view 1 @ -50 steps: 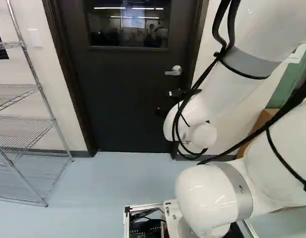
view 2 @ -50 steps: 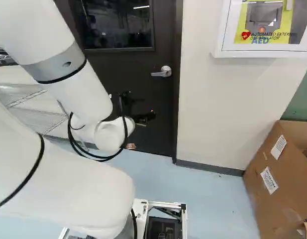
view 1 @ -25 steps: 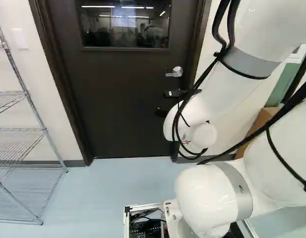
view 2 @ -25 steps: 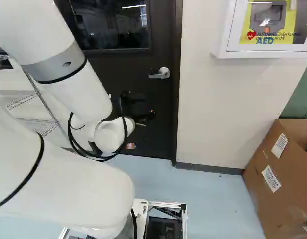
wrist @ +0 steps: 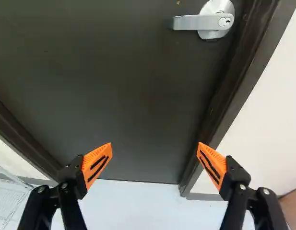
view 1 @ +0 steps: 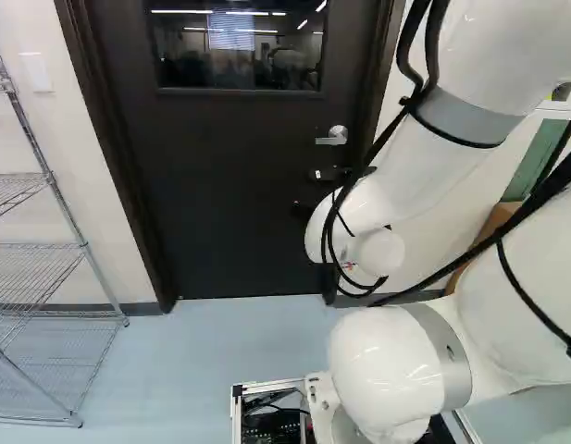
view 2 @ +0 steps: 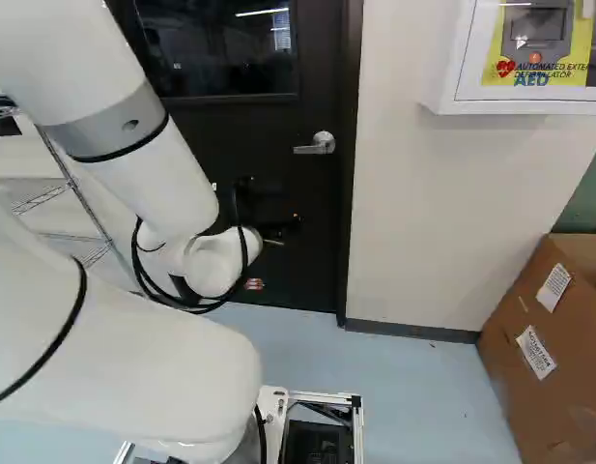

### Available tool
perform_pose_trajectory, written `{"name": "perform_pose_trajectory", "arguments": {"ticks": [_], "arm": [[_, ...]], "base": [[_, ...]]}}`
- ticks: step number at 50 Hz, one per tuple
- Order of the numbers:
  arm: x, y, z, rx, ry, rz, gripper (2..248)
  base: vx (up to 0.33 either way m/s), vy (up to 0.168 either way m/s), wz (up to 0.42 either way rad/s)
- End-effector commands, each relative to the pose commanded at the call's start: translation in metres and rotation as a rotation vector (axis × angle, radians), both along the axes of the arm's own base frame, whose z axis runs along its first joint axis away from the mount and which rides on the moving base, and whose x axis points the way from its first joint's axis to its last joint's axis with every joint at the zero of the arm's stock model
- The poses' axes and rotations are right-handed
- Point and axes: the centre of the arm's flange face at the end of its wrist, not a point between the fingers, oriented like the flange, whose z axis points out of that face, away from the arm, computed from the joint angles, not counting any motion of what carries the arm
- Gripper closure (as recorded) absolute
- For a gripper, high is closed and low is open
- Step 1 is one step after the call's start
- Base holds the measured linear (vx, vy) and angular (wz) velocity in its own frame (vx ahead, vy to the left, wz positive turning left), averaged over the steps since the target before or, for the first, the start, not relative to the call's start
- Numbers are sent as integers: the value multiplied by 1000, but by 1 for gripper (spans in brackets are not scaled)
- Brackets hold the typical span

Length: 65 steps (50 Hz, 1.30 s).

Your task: Open the door and move inside

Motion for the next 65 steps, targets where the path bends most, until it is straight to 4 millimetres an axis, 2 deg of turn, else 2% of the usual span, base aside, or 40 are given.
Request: {"name": "perform_pose_trajectory", "arguments": {"ticks": [14,65], "arm": [[9,0,11,0,-30,0,3],[69,0,65,0,-149,0,3]], "base": [[0,0,0],[0,0,0]]}}
